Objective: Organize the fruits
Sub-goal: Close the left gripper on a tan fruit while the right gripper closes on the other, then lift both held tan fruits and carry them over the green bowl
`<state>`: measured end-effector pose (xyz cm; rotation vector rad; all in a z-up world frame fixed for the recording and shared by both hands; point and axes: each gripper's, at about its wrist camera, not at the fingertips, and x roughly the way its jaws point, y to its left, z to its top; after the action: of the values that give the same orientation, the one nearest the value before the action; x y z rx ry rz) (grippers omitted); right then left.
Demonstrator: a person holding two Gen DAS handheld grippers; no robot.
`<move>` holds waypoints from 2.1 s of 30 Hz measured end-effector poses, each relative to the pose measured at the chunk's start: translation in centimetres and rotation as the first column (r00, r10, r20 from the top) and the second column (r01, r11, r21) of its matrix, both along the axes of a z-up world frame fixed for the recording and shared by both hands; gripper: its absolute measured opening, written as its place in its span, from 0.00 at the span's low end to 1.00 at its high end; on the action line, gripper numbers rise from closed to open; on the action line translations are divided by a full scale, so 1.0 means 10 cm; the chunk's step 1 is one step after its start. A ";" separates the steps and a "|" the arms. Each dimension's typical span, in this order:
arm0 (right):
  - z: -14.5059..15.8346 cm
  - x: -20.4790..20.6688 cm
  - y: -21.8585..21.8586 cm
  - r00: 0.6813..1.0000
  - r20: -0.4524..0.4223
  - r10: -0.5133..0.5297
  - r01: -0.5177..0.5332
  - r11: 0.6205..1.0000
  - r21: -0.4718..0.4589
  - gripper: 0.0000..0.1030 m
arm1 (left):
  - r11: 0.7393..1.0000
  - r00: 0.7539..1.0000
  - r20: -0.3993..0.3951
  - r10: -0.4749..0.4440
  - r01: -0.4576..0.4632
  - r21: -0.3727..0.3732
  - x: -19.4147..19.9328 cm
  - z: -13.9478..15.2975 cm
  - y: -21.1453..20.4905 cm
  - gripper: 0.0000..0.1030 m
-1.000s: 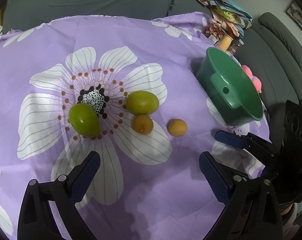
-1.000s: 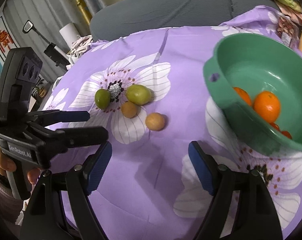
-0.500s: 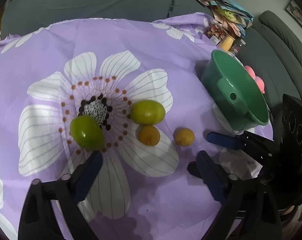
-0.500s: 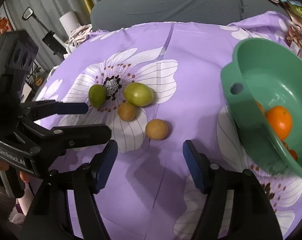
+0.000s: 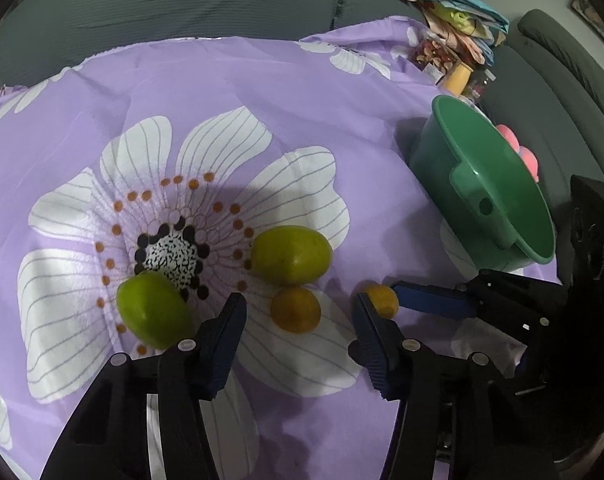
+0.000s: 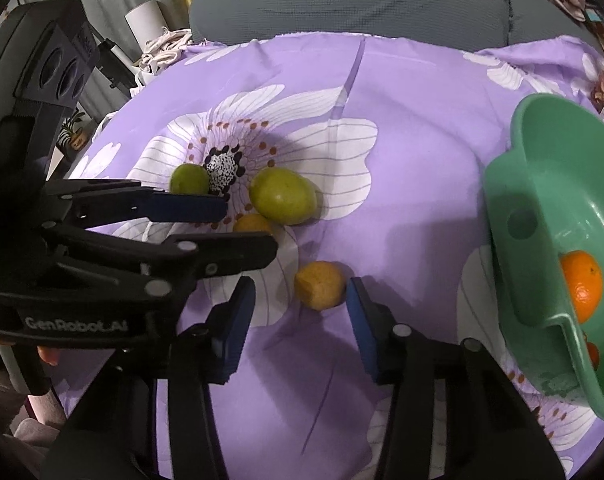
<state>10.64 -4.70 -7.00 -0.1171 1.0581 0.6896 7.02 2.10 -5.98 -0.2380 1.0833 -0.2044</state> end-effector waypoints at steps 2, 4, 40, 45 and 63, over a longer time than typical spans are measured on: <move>0.00 0.02 0.00 1.000 0.004 0.000 0.000 1.000 -0.004 0.44 | 1.000 1.000 -0.008 -0.004 0.004 0.006 0.03 -0.03 -0.01 0.48; -0.03 0.04 0.01 1.000 -0.005 -0.001 0.001 1.000 -0.020 0.39 | 1.000 1.000 -0.014 -0.007 0.007 0.017 0.03 -0.05 -0.03 0.46; 0.62 -0.26 -0.66 0.984 0.130 -0.126 0.105 0.982 0.158 0.27 | 0.994 0.984 0.145 -0.104 0.106 -0.002 -0.11 0.70 -0.45 0.26; 0.80 -0.20 -1.08 0.953 0.188 -0.239 0.204 0.961 0.188 0.28 | 0.984 0.968 0.180 -0.177 0.178 0.009 0.11 0.88 -0.84 0.26; 0.59 0.08 -1.81 0.881 0.186 -0.435 0.416 0.900 0.133 0.36 | 0.968 0.955 0.163 -0.249 0.240 0.073 0.60 0.80 -1.61 0.27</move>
<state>11.40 -22.83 -1.11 0.1181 0.8073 0.3126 13.00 -14.00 2.00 -0.0366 0.9437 -0.4113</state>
